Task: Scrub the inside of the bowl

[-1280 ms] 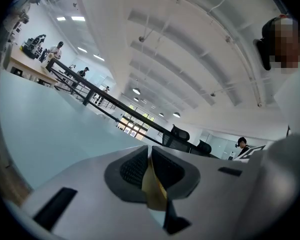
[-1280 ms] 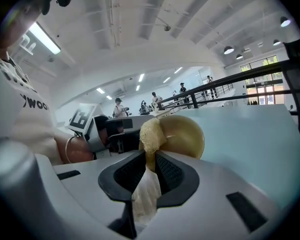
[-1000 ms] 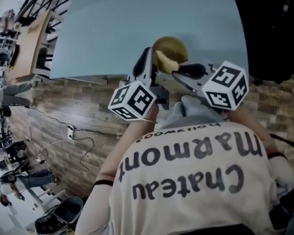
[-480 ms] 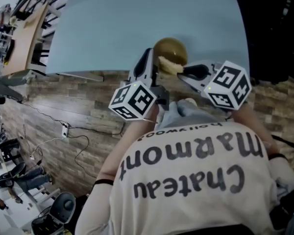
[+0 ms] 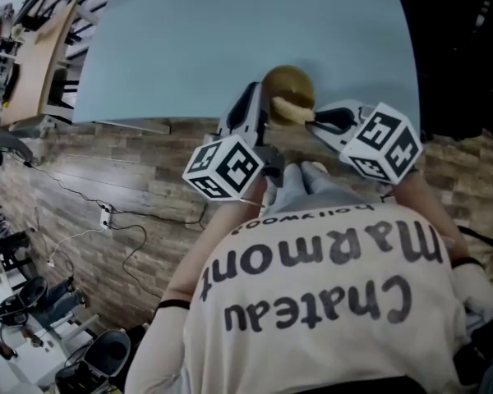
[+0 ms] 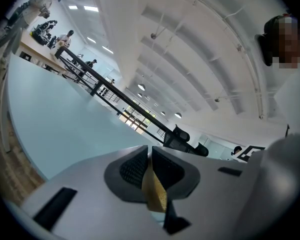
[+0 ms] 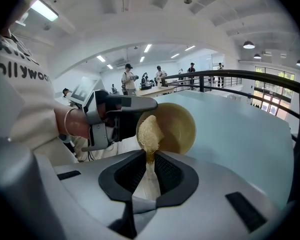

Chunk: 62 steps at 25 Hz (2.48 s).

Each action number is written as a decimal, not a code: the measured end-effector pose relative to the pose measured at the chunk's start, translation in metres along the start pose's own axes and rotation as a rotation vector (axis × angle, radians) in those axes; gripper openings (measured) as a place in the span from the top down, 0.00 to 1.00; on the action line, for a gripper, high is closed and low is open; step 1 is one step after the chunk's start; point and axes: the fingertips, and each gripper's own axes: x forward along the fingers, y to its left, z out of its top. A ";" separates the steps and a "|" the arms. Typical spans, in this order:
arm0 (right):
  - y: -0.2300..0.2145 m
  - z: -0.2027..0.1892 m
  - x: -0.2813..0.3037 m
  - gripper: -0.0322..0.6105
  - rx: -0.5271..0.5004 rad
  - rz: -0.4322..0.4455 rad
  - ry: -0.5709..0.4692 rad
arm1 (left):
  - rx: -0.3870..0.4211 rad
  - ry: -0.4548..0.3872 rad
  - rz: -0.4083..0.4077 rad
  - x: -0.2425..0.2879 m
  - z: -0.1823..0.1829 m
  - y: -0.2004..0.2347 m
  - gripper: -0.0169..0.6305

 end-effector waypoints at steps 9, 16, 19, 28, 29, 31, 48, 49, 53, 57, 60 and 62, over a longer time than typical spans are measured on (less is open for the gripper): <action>-0.024 -0.013 -0.006 0.84 0.050 -0.016 0.044 | -0.010 0.043 -0.016 0.013 -0.009 0.002 0.94; -0.052 -0.013 -0.005 0.84 0.083 -0.060 0.082 | -0.019 0.044 -0.034 0.021 -0.003 0.008 0.94; -0.058 -0.006 -0.010 0.84 0.094 -0.085 0.081 | -0.013 0.041 -0.062 0.023 0.004 0.003 0.94; -0.093 0.026 -0.027 0.84 0.093 -0.192 0.037 | 0.007 0.040 -0.112 0.035 0.022 -0.008 0.94; -0.096 0.030 -0.029 0.84 0.090 -0.200 0.031 | 0.011 0.036 -0.117 0.037 0.024 -0.010 0.94; -0.101 0.037 -0.031 0.84 0.084 -0.210 0.019 | 0.017 0.033 -0.125 0.039 0.027 -0.013 0.94; -0.110 0.053 -0.004 0.84 0.284 -0.076 -0.051 | 0.160 0.068 -0.169 0.071 0.032 -0.026 0.95; -0.116 0.052 -0.005 0.84 0.305 -0.090 -0.057 | 0.162 0.070 -0.171 0.073 0.032 -0.027 0.95; -0.134 0.046 -0.009 0.84 0.346 -0.132 -0.073 | 0.175 0.074 -0.177 0.080 0.031 -0.026 0.95; -0.139 0.043 -0.012 0.84 0.372 -0.151 -0.079 | 0.196 0.075 -0.190 0.084 0.030 -0.030 0.95; -0.144 0.040 -0.017 0.84 0.384 -0.173 -0.077 | 0.233 0.073 -0.185 0.087 0.030 -0.032 0.95; -0.147 0.038 -0.019 0.84 0.401 -0.181 -0.075 | 0.257 0.069 -0.176 0.089 0.031 -0.032 0.95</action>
